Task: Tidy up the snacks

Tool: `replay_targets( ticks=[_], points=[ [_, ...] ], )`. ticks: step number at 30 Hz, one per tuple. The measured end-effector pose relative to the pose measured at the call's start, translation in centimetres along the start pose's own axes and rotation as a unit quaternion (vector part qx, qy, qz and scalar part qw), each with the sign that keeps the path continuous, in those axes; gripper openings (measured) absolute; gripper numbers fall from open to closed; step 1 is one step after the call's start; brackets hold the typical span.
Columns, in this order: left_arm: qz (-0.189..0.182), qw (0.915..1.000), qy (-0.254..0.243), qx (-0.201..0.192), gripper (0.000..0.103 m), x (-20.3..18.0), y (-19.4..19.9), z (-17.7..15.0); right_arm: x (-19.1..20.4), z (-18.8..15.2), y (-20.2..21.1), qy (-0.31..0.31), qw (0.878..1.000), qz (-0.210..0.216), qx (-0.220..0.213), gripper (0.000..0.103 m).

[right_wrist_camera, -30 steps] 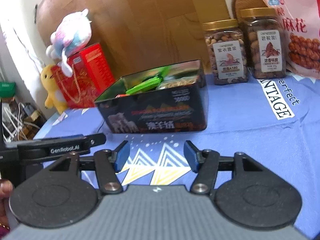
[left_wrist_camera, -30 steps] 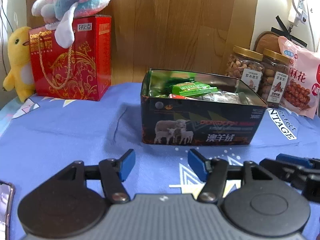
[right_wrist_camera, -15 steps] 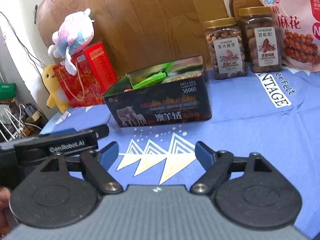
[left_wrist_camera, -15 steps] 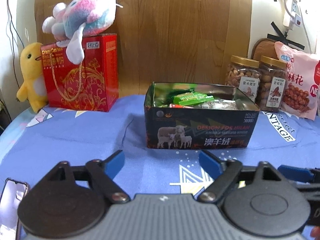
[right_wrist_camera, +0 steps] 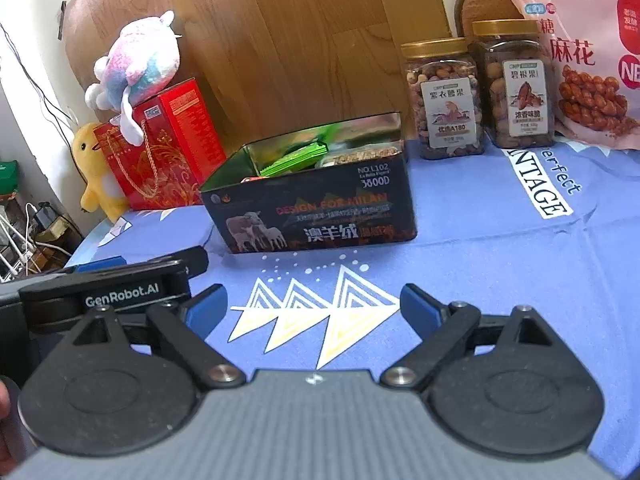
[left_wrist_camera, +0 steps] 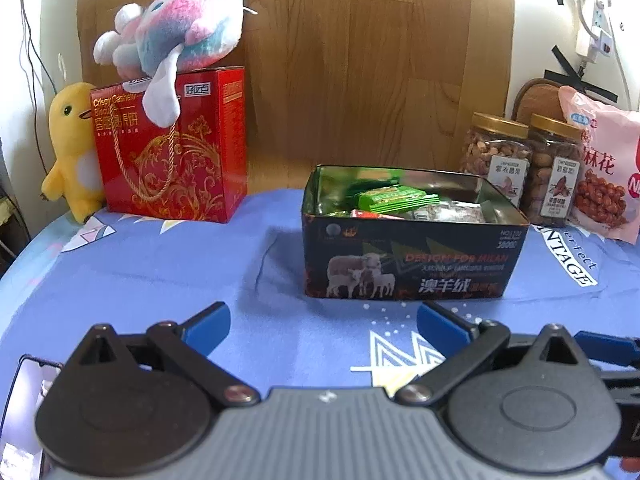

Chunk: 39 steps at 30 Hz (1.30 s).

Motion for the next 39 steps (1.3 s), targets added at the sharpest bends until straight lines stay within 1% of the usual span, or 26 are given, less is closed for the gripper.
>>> replay_targets(
  ticks=[9, 14, 23, 26, 39],
  points=[
    [0.016, 0.9999, 0.002, 0.003, 0.103, 0.82, -0.23, -0.29, -0.20, -0.18, -0.17, -0.005, 1.000, -0.003, 0.002, 0.095],
    [0.024, 0.9997, -0.006, -0.001, 0.103, 0.89, -0.13, -0.23, -0.09, 0.05, 0.21, -0.004, 1.000, -0.003, -0.010, 0.095],
    [0.024, 0.9997, -0.006, 0.001, 0.103, 1.01, -0.15, -0.45, -0.25, 0.00, 0.32, -0.011, 1.000, 0.000, -0.011, 0.095],
    [0.030, 0.9995, -0.012, 0.002, 0.103, 0.92, -0.13, -0.46, -0.25, 0.03, 0.38, -0.011, 1.000, 0.000, -0.012, 0.095],
    [0.021, 0.9995, -0.021, 0.009, 0.103, 0.45, 0.27, -0.56, -0.20, 0.18, 0.55, -0.013, 1.000, 0.002, -0.013, 0.095]
  ],
)
Point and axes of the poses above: each gripper's, at about its wrist camera, not at the fingertips, and y roughly against the way its jaws point, x to its left, z to its top, the point moved 5 cm from there along -y, roughly the way its jaws point, and after that the axes turned 11 degrees about -y, right-handed, at the moved point
